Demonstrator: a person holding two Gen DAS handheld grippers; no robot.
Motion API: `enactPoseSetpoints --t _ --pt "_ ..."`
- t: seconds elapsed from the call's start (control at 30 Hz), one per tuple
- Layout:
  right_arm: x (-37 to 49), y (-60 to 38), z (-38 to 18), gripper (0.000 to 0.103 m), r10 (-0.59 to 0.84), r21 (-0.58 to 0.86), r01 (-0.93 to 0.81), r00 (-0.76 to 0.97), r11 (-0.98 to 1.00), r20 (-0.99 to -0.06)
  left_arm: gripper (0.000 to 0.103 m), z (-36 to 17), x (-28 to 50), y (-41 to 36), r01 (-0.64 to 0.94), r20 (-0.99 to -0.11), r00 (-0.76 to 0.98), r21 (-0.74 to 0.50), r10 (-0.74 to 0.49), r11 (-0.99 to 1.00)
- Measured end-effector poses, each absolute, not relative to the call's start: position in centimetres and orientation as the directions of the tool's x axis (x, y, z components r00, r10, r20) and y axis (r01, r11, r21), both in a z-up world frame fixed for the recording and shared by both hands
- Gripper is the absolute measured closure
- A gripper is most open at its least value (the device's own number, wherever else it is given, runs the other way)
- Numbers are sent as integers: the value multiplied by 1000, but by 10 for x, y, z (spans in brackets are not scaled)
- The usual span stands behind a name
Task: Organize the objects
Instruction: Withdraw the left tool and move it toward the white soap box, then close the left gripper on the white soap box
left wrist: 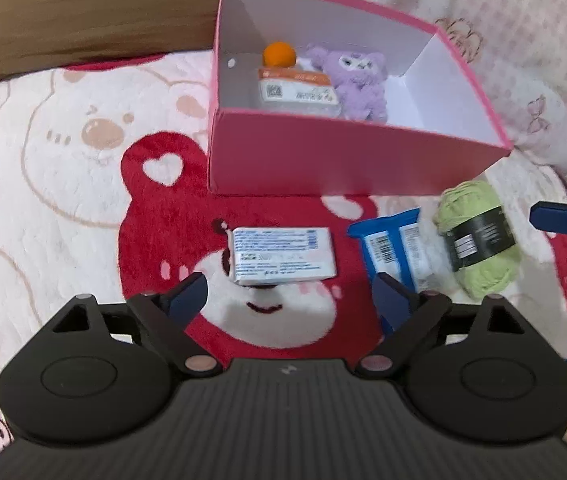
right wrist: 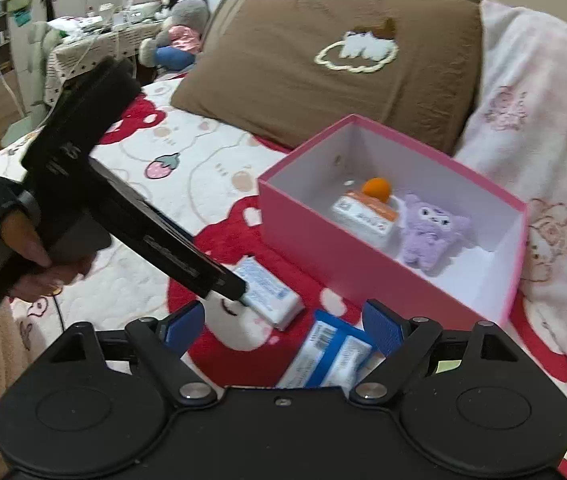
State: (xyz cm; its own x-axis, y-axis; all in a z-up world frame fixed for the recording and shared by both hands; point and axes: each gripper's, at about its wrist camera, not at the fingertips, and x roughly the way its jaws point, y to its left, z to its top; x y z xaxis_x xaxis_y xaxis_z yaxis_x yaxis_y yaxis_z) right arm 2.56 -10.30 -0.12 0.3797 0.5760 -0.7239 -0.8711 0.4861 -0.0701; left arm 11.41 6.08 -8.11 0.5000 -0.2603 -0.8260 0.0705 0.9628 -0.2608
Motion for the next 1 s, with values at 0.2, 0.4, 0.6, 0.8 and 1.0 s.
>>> enactPoseSetpoints --t 0.2,0.4,0.6,0.8,1.0 --pt "34 -87 -28 14 587 -32 -880 343 474 -734 13 -103 122 70 53 -806 526 -288 -272 956" --pt "40 -73 -61 14 564 -44 -878 344 477 -751 14 -116 133 79 35 -792 526 -342 -309 939" --pt "44 -61 -74 14 557 15 -865 309 501 -771 16 -120 135 81 36 -788 525 -357 -322 933" --pt "53 -58 -94 15 574 51 -857 299 513 -762 28 -124 136 81 17 -785 507 -404 -356 915" --pt "63 -57 -114 15 557 76 -827 305 558 -773 28 -132 144 69 41 -817 491 -324 -301 945"
